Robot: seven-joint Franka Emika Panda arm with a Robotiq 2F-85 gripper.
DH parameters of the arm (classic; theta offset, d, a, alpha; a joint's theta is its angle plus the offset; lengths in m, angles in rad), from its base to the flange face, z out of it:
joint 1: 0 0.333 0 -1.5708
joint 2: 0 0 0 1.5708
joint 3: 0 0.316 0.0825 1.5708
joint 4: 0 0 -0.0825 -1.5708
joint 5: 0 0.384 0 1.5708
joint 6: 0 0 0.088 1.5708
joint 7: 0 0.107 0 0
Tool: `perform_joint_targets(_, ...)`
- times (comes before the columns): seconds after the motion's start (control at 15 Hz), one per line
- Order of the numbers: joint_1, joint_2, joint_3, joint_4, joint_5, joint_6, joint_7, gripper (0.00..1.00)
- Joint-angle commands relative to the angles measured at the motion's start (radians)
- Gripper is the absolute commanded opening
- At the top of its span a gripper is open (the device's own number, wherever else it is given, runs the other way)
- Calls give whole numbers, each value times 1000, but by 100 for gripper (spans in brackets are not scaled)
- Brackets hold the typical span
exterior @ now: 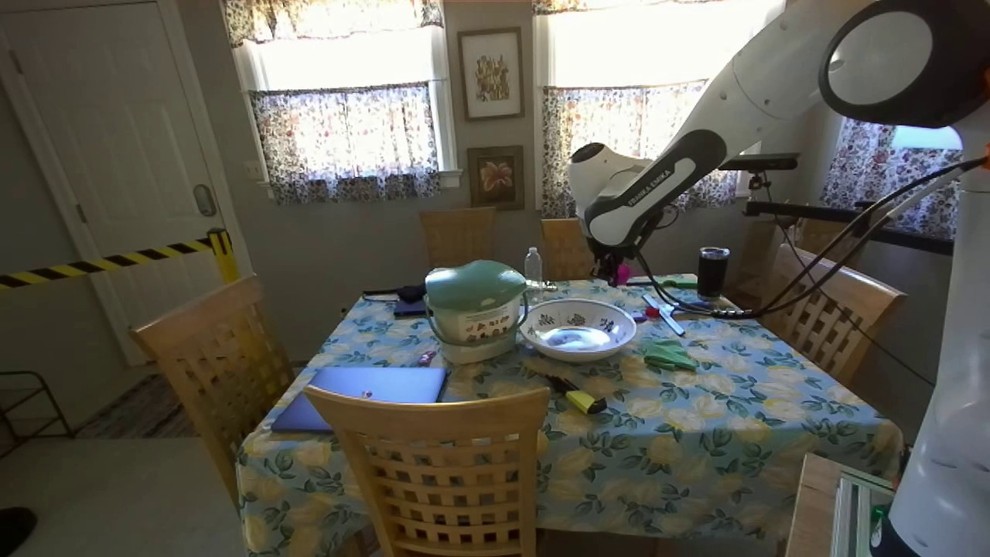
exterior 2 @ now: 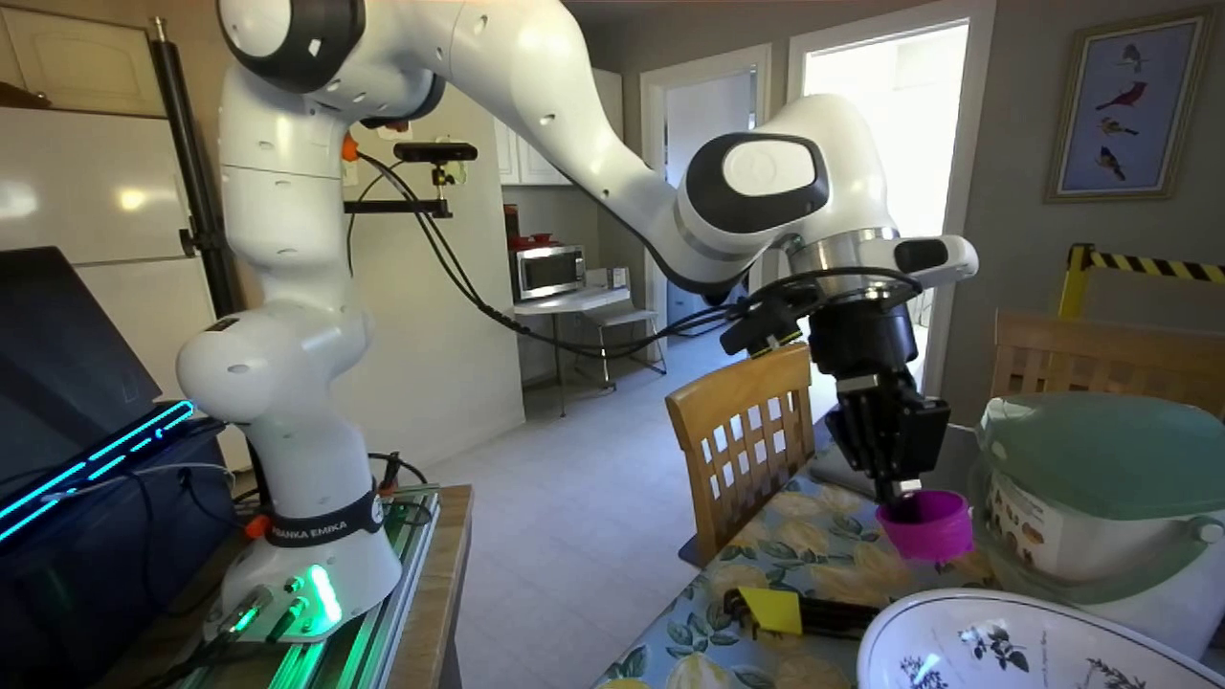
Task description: Put the pink lid in the bowl
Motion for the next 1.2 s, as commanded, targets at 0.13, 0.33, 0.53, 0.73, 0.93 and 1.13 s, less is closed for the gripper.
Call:
perform_joint_targets(0.13,-9,135,20,141,59,86,-42,2)
perform_joint_targets(0.33,-13,228,36,230,98,67,-99,2)
perform_joint_targets(0.53,-25,322,57,324,164,29,-179,2)
perform_joint_targets(0.73,-47,431,80,451,231,-64,-282,2)
perform_joint_targets(0.93,-69,539,92,591,264,-159,-345,2)
perform_joint_targets(1.13,-97,649,90,732,269,-236,-388,2)
